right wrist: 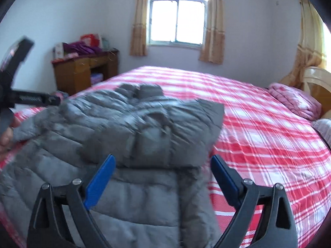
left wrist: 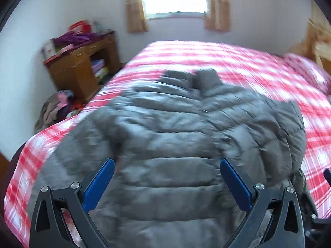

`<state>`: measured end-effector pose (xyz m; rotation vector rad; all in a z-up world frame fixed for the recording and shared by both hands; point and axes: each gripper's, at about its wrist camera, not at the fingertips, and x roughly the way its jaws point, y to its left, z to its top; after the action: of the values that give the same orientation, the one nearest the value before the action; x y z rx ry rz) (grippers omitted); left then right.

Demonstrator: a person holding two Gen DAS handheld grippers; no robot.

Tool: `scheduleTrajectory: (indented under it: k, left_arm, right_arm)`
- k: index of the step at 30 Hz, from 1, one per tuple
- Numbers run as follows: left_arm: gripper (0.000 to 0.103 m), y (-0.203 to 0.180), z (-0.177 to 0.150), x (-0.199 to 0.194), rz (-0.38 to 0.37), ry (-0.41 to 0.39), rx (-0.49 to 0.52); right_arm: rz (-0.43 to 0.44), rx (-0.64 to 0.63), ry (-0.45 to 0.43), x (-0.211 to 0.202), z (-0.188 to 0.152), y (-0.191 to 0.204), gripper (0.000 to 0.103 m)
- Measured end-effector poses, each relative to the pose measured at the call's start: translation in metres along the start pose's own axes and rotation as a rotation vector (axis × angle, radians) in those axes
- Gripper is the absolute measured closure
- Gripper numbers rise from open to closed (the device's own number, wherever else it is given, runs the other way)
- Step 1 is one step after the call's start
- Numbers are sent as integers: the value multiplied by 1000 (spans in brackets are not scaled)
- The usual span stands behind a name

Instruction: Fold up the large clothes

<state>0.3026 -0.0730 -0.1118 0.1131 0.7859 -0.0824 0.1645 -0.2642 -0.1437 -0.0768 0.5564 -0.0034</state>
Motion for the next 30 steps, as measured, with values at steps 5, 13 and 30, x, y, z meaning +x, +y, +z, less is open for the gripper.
scheduleTrajectory:
  k: [5, 13, 30]
  left_arm:
    - [1, -46, 5, 51, -93, 84, 32]
    - [90, -77, 4, 75, -184, 121, 72]
    - [83, 17, -14, 64, 107, 36, 117]
  right_arm:
    - [-99, 70, 131, 42, -29, -32, 8]
    - [-63, 225, 219, 56, -47, -72, 8]
    - [-31, 274, 235, 60, -54, -79, 6]
